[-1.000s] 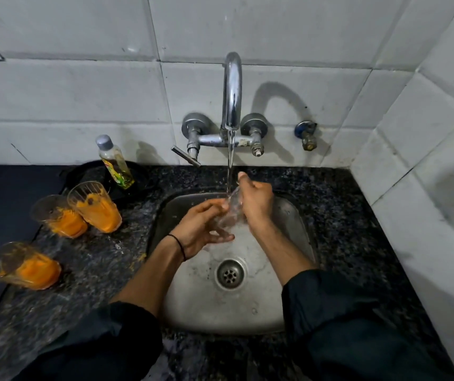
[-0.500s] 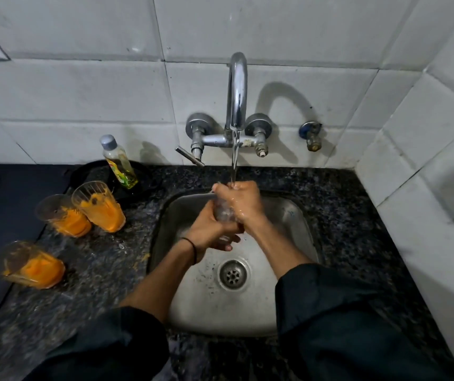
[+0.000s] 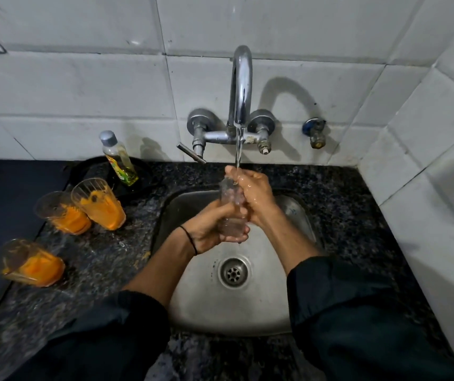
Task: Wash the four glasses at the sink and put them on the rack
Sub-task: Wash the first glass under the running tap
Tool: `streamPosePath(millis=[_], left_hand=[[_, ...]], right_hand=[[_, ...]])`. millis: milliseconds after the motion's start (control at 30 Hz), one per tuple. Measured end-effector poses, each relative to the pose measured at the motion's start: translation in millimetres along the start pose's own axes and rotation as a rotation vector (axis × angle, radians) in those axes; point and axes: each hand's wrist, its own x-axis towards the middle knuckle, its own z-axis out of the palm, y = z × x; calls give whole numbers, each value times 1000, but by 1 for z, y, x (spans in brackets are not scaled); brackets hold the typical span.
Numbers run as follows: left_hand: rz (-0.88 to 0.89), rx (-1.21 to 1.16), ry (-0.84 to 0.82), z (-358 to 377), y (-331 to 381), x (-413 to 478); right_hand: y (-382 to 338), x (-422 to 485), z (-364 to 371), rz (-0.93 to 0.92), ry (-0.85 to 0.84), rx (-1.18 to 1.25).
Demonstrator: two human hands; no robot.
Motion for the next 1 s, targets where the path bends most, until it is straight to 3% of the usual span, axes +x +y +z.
streamPosePath(millis=[33,100,167,233,300,367,400,433,500,533,567,633,733,800,867,933,967,1000], left_hand=[[-4,84,89,-1,0,4],[70,535,388,3,-4,15],[168,899,595,8,-12,19],[190,707,485,8,-16,17],[95,301,258,2,-9,10],[11,106,73,-4,-1,4],[6,140,102,-4,0,5],[23,319,220,-2,0,6],[121,884,526,2,-8,15],[181,1002,610,7,-13,16],[221,970,598,10,-17,15],[227,591,455,8,-14,11],[85,45,140,-3,-1,-1],[61,112,179,-7,0,1],[135,554,398,-3,-5,8],[227,934,574,1,-13,13],[256,891,557,1,-16,12],[258,703,496,1,-16,9]], right_hand=[[2,0,1,-34,15,-93],[6,0,7,-180,53,-477],[7,-2,13,-258,99,-697],[6,-1,11,-236,100,-686],[4,0,1,-116,-25,-414],[1,-4,-5,-30,-133,-150],[1,-5,-5,-35,-113,-167],[1,-5,-2,-70,-57,-279],[3,-1,11,-168,74,-573],[3,-2,16,-198,137,-661],[3,-2,20,-216,179,-699],[1,-2,15,-187,121,-613],[1,-4,-3,-49,-176,-134],[4,-4,-3,-75,-137,-176],[6,-3,7,-148,-11,-497],[7,-4,17,-177,72,-629],[7,-5,19,-181,83,-628],[6,-5,18,-181,78,-585]])
